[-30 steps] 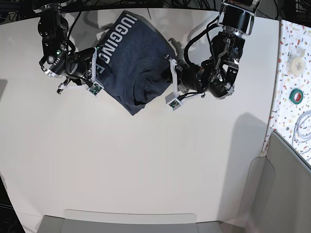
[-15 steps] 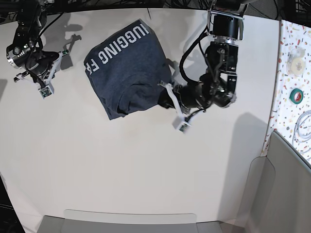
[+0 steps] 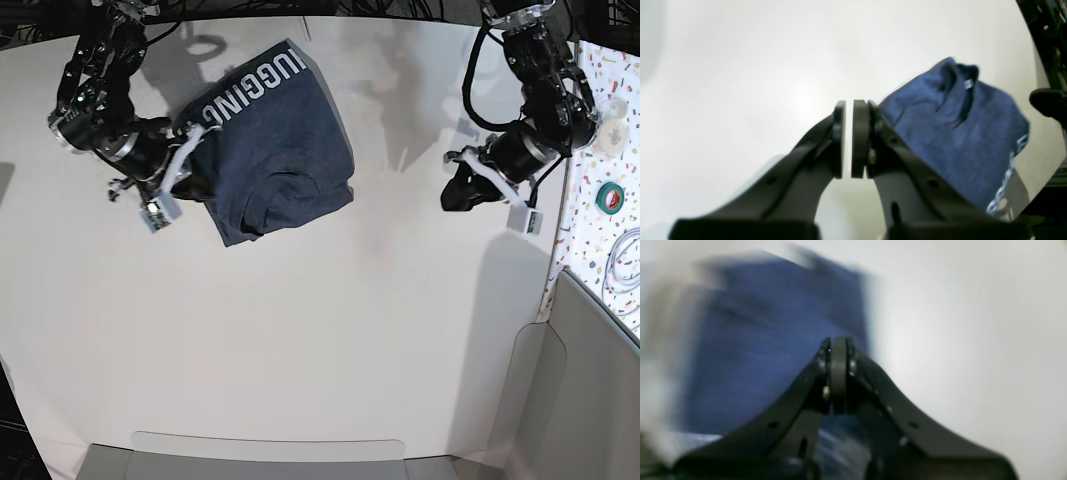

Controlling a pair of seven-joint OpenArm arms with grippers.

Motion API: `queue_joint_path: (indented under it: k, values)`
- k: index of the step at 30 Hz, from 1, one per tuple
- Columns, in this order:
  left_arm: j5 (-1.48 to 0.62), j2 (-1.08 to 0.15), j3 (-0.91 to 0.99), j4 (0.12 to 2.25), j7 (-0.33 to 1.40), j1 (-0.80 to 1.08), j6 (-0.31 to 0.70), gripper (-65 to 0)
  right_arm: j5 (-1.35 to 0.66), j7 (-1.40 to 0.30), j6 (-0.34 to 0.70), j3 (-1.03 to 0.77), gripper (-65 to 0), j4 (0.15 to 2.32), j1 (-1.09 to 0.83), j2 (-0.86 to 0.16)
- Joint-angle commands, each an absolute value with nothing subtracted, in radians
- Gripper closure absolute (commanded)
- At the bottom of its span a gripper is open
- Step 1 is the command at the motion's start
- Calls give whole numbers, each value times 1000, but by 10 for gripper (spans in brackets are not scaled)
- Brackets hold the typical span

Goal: Layout the t-shirt on the table in an organized manner, then fold the t-shirt properly
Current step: 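Grasp the bundle with the right gripper and drag it toward the table corner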

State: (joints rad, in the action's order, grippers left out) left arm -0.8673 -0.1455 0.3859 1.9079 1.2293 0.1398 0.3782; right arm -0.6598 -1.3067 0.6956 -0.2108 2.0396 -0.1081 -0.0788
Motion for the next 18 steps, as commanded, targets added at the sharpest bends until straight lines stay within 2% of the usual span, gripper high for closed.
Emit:
queue_joint_path:
  k: [1, 5, 9, 18]
  values:
    - [-874, -163, 412, 1925, 1205, 163, 383, -43, -714, -1288, 698, -170, 0, 2058, -96, -82]
    - [-875, -173, 466, 1925, 1164, 240, 384, -42, -806, -1288, 698, -1, 0, 2045, -70, -61]
    - [-878, -173, 470, 1925, 1153, 272, 384, -41, -756, -1288, 698, 122, 0, 1977, -53, -27]
    - [-877, -191, 469, 1925, 1156, 289, 384, -41, -501, -1282, 698, 127, 0, 1793, -97, -48]
